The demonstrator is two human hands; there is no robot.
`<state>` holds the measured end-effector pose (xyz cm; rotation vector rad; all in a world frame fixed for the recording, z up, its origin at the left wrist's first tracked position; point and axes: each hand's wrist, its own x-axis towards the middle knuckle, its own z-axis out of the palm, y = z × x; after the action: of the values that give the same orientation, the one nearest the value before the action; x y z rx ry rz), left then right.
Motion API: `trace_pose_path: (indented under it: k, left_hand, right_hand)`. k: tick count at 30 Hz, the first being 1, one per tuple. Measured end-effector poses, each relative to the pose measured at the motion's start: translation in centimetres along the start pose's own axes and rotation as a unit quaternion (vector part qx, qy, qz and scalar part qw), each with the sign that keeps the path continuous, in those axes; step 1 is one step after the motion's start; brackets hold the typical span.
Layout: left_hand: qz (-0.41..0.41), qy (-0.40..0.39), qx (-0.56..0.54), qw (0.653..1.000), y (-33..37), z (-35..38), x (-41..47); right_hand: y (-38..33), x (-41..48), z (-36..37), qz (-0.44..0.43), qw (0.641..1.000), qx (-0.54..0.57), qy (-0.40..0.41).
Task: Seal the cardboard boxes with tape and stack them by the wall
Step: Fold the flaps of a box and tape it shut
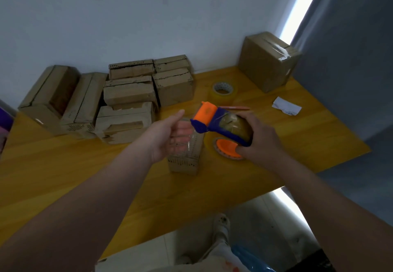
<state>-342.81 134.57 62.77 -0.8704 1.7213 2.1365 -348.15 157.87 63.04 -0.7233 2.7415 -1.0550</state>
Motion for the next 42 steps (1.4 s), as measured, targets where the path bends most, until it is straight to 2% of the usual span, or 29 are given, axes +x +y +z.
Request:
trace_pose_path:
  k: [7, 13, 20, 25, 31, 35, 42]
  left_hand:
    - [0.013, 0.012, -0.020, 1.000, -0.6, -0.6, -0.8]
    - [0.016, 0.077, -0.002, 0.997, -1.6, -1.5, -0.5]
    - [0.068, 0.149, 0.062, 0.985, -2.8, -2.2, -0.3]
    - [0.090, 0.234, 0.046, 0.967, -3.7, -5.1, -0.7]
    - [0.088, 0.247, 0.082, 0.961, -7.1, -3.8, -0.7]
    - [0.081, 0.290, 0.102, 0.948, -8.3, -3.7, 0.0]
    - [0.084, 0.310, 0.124, 0.939, -8.9, -3.5, 1.1]
  right_hand:
    - [-1.1, -1.0, 0.7, -0.055, 0.998, 0.000, -0.013]
    - [-2.4, -0.9, 0.7, -0.081, 0.996, 0.012, -0.037]
    - [-2.9, -0.5, 0.0, -0.131, 0.984, -0.038, -0.116]
    - [-1.7, -0.6, -1.9, -0.122, 0.975, -0.113, -0.148]
    - [-1.2, -1.7, -1.2, -0.112, 0.953, -0.222, -0.172]
    - [-0.9, -1.8, -0.1, -0.111, 0.947, -0.242, -0.182]
    - [-0.2, -1.1, 0.9, -0.107, 0.938, -0.270, -0.188]
